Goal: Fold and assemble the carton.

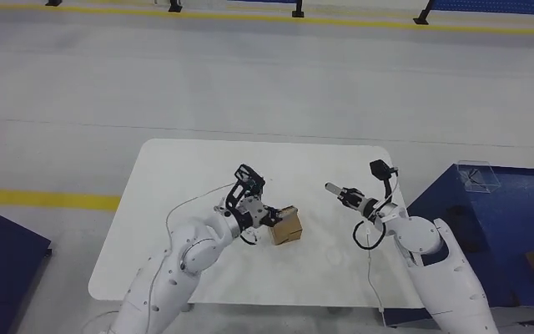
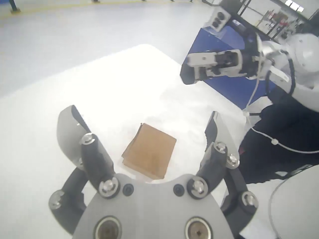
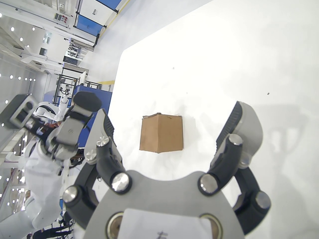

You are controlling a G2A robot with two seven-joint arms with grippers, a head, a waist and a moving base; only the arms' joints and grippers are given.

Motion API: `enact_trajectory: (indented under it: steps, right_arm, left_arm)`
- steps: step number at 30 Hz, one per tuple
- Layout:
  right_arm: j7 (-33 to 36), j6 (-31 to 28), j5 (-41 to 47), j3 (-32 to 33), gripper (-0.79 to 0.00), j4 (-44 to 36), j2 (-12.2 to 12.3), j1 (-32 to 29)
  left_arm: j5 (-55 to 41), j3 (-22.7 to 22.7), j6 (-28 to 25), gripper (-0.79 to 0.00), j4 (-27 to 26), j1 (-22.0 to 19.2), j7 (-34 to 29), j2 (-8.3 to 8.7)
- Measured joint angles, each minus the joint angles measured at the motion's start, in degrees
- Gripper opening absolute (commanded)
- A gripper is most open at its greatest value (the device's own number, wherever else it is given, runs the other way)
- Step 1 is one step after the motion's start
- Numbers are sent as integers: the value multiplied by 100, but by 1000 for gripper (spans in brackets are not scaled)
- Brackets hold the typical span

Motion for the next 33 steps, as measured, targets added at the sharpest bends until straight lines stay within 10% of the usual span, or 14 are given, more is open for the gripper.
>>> enact_trajectory:
  steps: [12,33]
  right_arm:
    - [138,210,-69,-74,0,144,-10,123]
    - [137,210,-68,-73,0,144,-10,123]
  left_arm:
    - [755,1002,1147,-785,1031,-565,-256,-370]
    - [618,1441,1037,-785,1833,-973,-335,-715]
